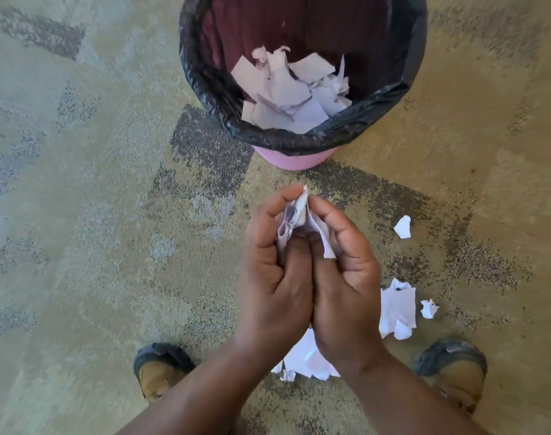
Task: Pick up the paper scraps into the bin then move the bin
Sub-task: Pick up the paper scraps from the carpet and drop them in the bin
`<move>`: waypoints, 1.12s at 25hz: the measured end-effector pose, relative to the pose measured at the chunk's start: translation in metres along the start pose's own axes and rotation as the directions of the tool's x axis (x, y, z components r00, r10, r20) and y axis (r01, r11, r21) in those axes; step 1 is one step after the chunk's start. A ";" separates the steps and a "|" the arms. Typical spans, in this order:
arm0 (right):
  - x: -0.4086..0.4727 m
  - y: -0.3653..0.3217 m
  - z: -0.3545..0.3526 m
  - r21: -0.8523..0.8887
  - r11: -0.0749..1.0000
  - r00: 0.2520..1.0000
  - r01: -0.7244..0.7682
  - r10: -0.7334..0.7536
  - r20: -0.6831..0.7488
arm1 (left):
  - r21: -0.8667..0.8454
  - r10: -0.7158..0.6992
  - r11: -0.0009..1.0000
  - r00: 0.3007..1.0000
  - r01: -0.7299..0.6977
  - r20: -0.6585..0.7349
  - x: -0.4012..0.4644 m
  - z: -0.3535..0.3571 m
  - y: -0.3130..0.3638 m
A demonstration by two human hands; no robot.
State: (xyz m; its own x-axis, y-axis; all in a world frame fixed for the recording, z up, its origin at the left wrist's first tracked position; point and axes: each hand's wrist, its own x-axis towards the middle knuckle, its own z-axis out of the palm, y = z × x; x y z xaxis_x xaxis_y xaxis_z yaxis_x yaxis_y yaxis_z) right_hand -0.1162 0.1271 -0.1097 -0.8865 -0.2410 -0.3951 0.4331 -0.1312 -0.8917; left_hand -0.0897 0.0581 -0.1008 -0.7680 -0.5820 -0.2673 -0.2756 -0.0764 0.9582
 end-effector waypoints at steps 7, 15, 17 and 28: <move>0.078 -0.093 0.056 0.160 0.982 0.991 0.097 -0.109 0.072 | -0.017 0.124 0.992 0.992 -0.124 -0.018 0.090 0.008 0.103; 0.152 -0.135 0.071 -0.145 0.961 0.967 -0.235 0.246 0.061 | 0.093 -0.373 0.926 0.924 0.366 0.081 0.189 -0.003 0.110; 0.149 -0.131 0.068 -0.118 0.967 0.968 -0.227 0.237 0.078 | 0.085 -0.395 0.917 0.916 0.389 0.076 0.193 -0.005 0.103; 0.116 -0.034 -0.100 -0.492 0.860 0.963 0.137 -0.232 -0.138 | 0.542 0.147 0.792 0.950 -0.280 0.275 0.037 -0.020 -0.056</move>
State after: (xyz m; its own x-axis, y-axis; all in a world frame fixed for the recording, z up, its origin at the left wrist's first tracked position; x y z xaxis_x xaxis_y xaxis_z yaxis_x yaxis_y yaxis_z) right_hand -0.2503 0.1994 -0.1471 -0.9765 -0.0690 -0.2040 0.1709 0.3276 -0.9292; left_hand -0.0911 0.0245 -0.1622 -0.9294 -0.3412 -0.1408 -0.3167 0.5413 0.7789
